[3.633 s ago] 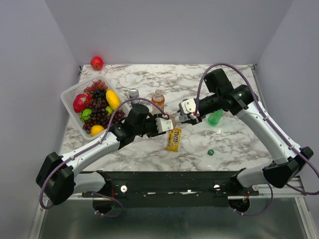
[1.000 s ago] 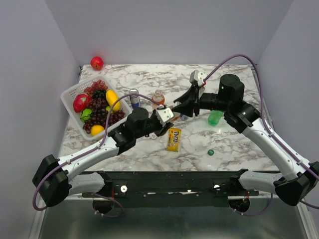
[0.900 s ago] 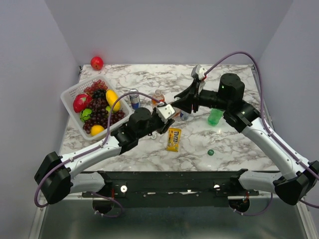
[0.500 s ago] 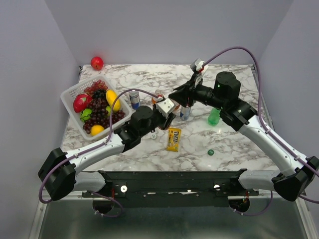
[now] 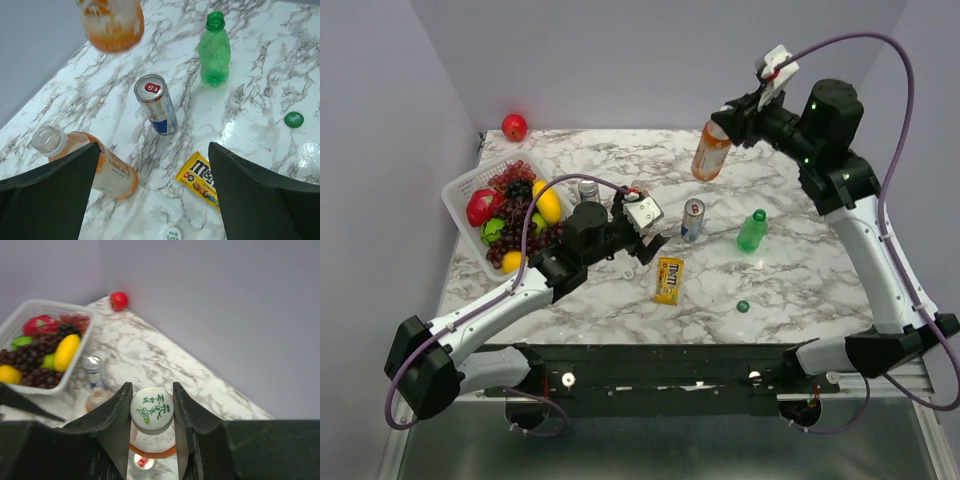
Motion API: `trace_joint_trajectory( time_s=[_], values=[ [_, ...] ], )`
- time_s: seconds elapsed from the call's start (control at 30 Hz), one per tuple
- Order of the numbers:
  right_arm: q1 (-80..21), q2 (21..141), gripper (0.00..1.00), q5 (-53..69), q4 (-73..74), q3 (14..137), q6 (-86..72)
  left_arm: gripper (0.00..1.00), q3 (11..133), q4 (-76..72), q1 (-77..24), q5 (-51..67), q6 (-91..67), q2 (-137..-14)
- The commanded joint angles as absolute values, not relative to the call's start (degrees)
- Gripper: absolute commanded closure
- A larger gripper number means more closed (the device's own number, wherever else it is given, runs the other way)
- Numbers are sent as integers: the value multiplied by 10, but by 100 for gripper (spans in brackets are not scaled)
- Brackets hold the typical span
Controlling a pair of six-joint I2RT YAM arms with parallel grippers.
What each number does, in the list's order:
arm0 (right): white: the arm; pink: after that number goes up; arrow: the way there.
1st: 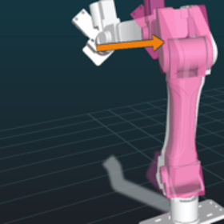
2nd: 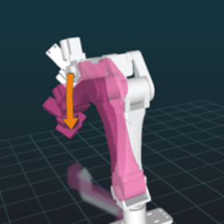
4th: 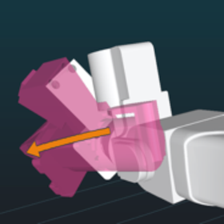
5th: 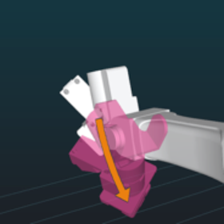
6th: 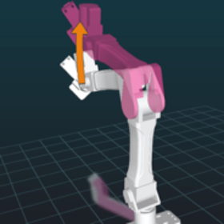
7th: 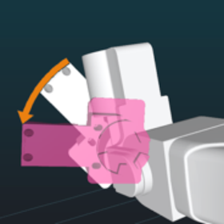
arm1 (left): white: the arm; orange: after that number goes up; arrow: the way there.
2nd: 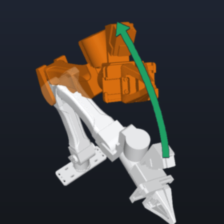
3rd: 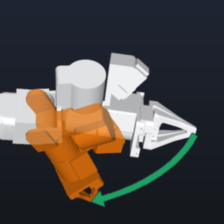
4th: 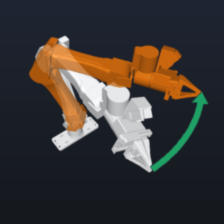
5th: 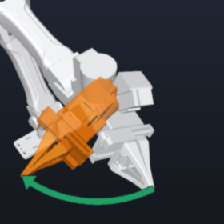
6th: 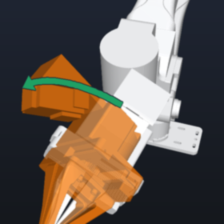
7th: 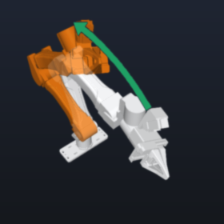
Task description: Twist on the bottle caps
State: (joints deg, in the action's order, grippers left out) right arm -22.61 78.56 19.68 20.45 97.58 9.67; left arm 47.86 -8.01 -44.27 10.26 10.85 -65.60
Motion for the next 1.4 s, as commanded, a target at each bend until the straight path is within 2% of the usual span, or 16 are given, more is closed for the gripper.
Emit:
trace_joint_trajectory(
  time_s=[0.0,0.17,0.37,0.8,1.03,1.23,1.33,1.37],
  values=[
    [-161,857,99,211,266,1049,150,1,504,-18,-438,127,114,-638],
    [-90,940,99,240,270,1085,162,1,542,59,-438,127,131,-640],
    [-15,989,95,342,198,1042,135,1,563,157,-438,134,157,-633],
    [-5,1020,91,383,64,890,185,1,591,228,-436,134,195,-660],
    [-2,1048,90,381,36,885,180,1,616,265,-432,141,201,-685],
    [-3,1053,86,392,20,867,175,1,617,256,-430,141,196,-692],
    [-3,1053,79,391,18,861,173,1,614,252,-428,140,195,-692],
    [-3,1053,72,389,18,860,172,1,614,252,-427,140,194,-692]
  ],
)
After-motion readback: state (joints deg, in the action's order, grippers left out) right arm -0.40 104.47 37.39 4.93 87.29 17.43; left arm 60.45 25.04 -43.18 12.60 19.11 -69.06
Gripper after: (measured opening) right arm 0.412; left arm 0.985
